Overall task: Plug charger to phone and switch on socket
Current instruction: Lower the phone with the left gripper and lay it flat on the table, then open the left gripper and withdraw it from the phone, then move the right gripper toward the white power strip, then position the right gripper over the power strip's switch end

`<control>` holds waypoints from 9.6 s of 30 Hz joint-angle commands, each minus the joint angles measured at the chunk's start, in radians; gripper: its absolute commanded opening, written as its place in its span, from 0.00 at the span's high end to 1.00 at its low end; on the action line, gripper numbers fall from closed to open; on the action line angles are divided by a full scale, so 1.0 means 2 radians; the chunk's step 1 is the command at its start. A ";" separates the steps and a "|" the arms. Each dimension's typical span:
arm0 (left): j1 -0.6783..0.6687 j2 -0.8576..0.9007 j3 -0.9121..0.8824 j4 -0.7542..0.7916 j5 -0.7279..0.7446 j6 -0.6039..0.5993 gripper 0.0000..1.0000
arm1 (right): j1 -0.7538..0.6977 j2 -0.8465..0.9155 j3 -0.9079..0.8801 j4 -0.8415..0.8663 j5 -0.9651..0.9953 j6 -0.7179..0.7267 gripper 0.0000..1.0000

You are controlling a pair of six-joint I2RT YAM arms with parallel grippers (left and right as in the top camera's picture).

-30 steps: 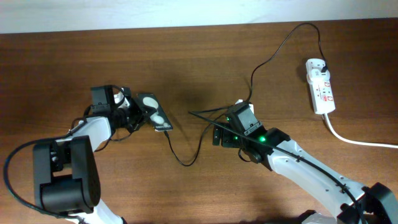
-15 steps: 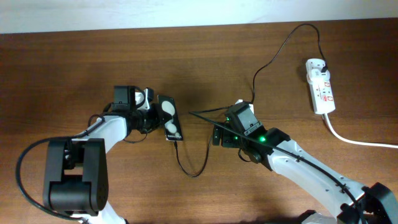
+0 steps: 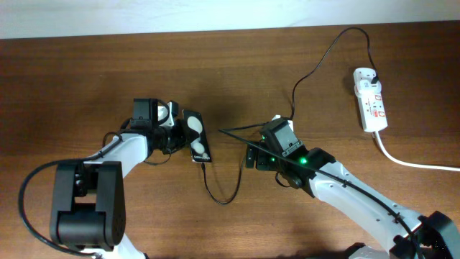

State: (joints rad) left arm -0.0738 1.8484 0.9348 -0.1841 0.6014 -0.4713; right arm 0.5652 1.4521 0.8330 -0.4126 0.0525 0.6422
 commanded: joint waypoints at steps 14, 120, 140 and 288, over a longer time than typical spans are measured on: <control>-0.012 0.003 -0.003 -0.011 -0.094 0.012 1.00 | -0.002 -0.003 0.001 0.000 0.004 -0.005 0.01; -0.019 0.003 -0.003 -0.010 -0.116 0.012 0.18 | -0.002 -0.003 0.001 0.000 0.004 -0.005 0.01; 0.007 -0.017 -0.001 -0.019 -0.110 0.012 0.01 | -0.002 -0.003 0.001 0.000 0.004 -0.005 0.01; 0.073 -0.038 -0.002 -0.072 -0.269 0.012 0.01 | -0.347 0.027 0.251 -0.346 0.058 -0.033 0.01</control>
State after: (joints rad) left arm 0.0715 1.7710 0.9501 -0.3176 0.0624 -0.4522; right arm -0.1108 1.5047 1.3205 -1.1179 0.1425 0.5777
